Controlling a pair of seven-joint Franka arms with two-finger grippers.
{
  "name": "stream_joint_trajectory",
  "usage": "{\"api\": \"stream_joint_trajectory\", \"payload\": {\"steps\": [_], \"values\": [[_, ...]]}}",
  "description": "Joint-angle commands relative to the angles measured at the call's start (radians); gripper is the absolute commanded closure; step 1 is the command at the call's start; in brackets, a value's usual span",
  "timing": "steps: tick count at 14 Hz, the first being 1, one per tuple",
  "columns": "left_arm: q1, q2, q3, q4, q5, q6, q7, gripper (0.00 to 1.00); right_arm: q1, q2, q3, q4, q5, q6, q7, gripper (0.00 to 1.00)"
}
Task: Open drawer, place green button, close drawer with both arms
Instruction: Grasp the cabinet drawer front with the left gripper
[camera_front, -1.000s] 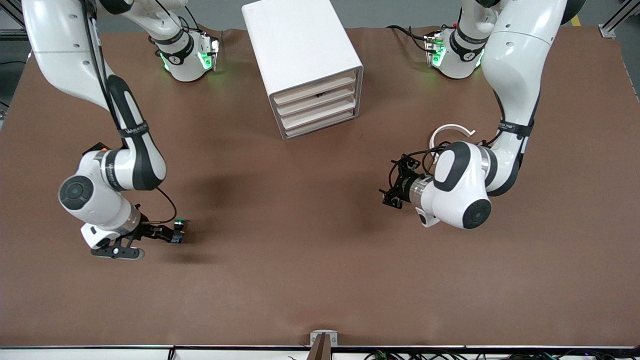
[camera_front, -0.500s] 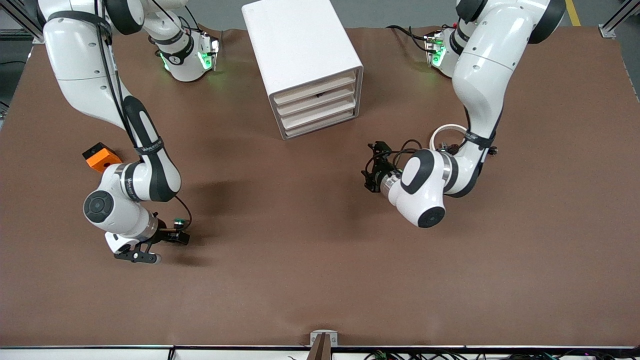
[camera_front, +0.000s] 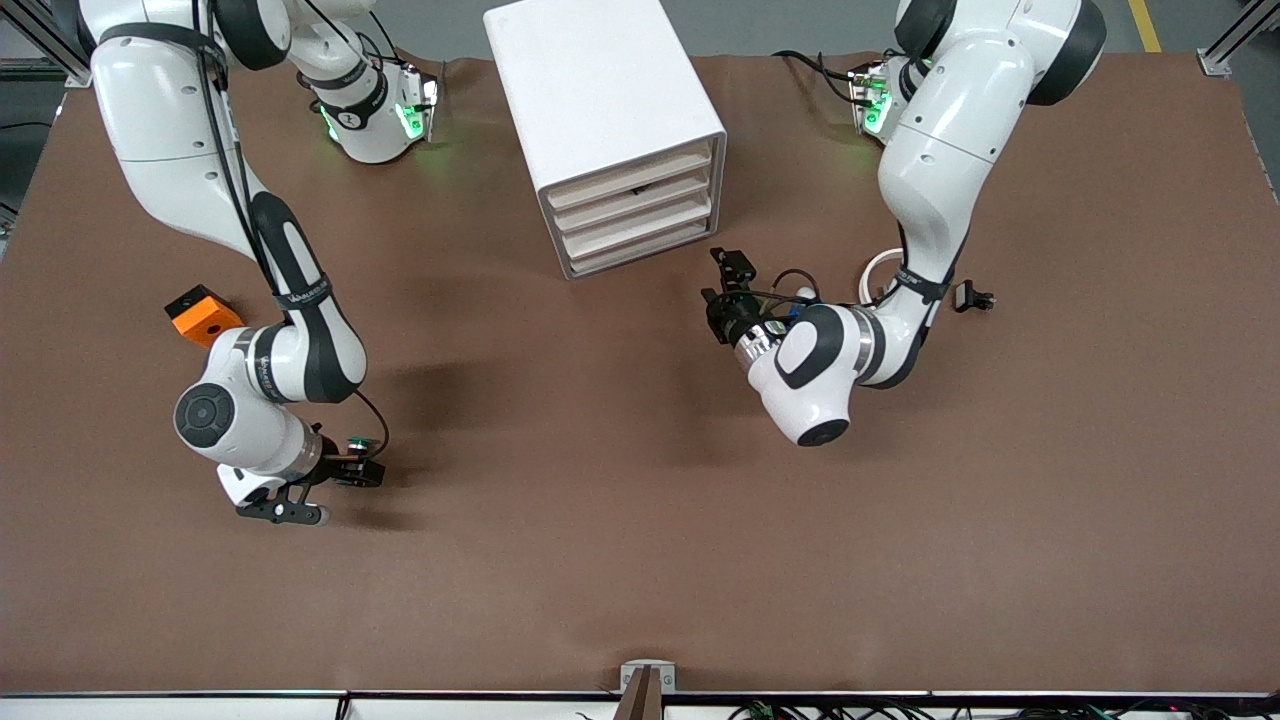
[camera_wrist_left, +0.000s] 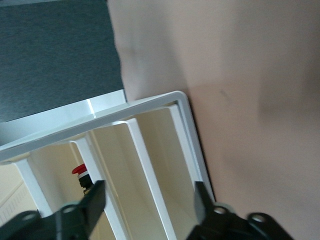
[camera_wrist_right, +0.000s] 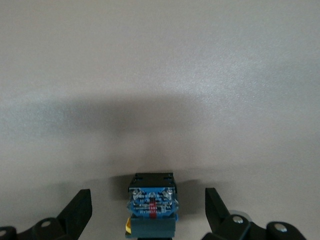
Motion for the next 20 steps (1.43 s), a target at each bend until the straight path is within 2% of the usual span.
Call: {"api": "stream_joint_trajectory", "payload": {"steps": [1,8,10,12,14,15,18,20], "values": [[-0.007,0.021,0.001,0.028,-0.028,-0.032,-0.032,0.31,0.002,0.009,-0.006,0.013,0.004,-0.012,-0.035,0.00],[-0.056,0.064,0.001,0.021,-0.030,-0.035,-0.029,0.31,0.000,0.012,-0.006,0.012,0.004,-0.011,-0.021,0.01],[-0.068,0.065,0.001,0.015,-0.030,-0.049,-0.027,0.32,0.003,0.012,-0.006,0.002,0.005,-0.007,-0.019,0.21],[-0.079,0.073,0.001,0.011,-0.030,-0.052,-0.029,0.35,0.005,0.012,-0.006,0.002,0.005,-0.004,-0.015,0.35],[-0.092,0.082,-0.002,0.001,-0.030,-0.053,-0.027,0.39,0.003,0.014,-0.006,0.001,0.007,-0.001,-0.013,0.35],[-0.096,0.082,-0.003,-0.011,-0.030,-0.055,-0.027,0.41,0.003,0.014,-0.006,0.001,0.007,-0.003,-0.013,0.41],[-0.099,0.081,-0.028,-0.044,-0.030,-0.082,-0.023,0.43,0.003,0.012,-0.006,-0.007,0.011,-0.009,-0.013,1.00],[-0.100,0.082,-0.043,-0.057,-0.030,-0.096,-0.023,0.44,0.005,0.010,-0.006,-0.004,0.014,-0.011,-0.002,1.00]]}}
